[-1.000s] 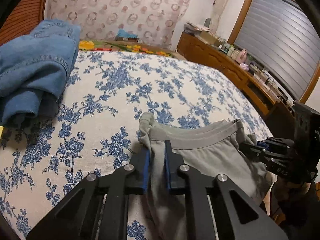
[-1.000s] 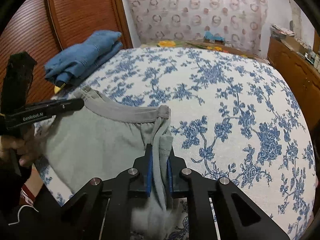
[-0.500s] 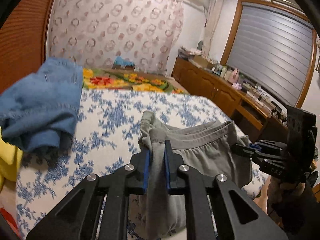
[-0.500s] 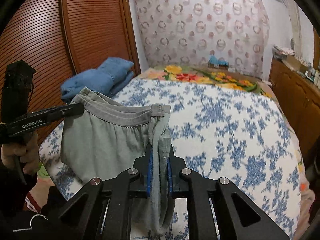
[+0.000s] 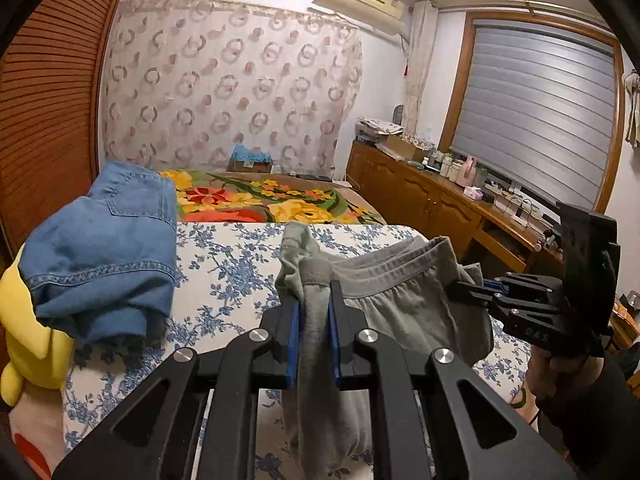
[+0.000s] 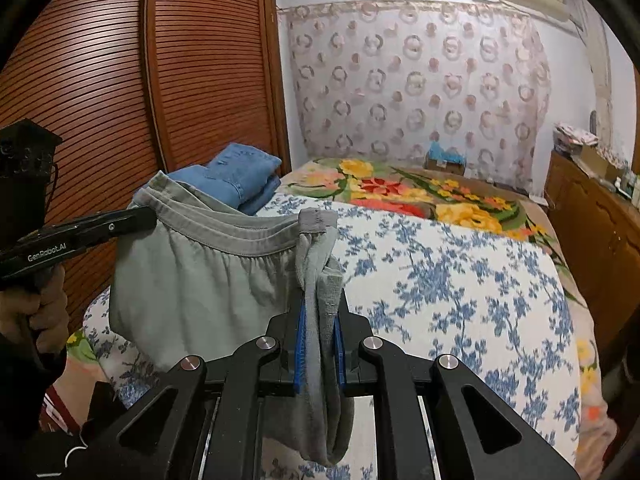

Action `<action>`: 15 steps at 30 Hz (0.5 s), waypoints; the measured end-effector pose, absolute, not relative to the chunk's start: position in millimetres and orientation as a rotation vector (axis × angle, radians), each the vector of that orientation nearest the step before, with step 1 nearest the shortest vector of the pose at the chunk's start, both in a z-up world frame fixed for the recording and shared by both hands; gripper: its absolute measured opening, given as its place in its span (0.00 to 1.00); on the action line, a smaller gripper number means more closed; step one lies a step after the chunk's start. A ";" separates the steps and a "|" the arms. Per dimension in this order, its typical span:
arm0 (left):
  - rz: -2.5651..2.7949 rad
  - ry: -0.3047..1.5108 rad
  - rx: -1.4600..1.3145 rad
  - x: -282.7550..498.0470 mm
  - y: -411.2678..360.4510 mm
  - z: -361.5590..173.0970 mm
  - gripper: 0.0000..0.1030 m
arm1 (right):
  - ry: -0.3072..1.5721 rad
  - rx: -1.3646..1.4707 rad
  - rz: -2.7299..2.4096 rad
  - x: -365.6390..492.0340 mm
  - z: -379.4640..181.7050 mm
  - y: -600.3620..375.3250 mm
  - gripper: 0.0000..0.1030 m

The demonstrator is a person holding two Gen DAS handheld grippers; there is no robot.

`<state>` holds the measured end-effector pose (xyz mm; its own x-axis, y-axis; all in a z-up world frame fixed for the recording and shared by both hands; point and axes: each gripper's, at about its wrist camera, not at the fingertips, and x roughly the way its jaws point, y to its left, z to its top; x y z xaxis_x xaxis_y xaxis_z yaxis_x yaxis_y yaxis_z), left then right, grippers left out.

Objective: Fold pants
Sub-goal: 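Lift the folded grey-green pants with both tools toward the jeans stack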

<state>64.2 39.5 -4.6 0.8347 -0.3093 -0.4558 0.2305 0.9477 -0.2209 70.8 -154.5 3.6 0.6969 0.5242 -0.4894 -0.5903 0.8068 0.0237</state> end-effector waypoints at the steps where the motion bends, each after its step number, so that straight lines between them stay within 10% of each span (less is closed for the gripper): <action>1: -0.284 0.507 -0.159 64.6 41.4 -4.9 0.13 | 0.499 -0.144 0.628 73.1 4.3 -152.2 0.11; 15: -0.199 0.497 -0.153 84.8 78.9 -1.4 0.13 | 0.460 -0.245 0.711 123.2 12.3 -105.0 0.11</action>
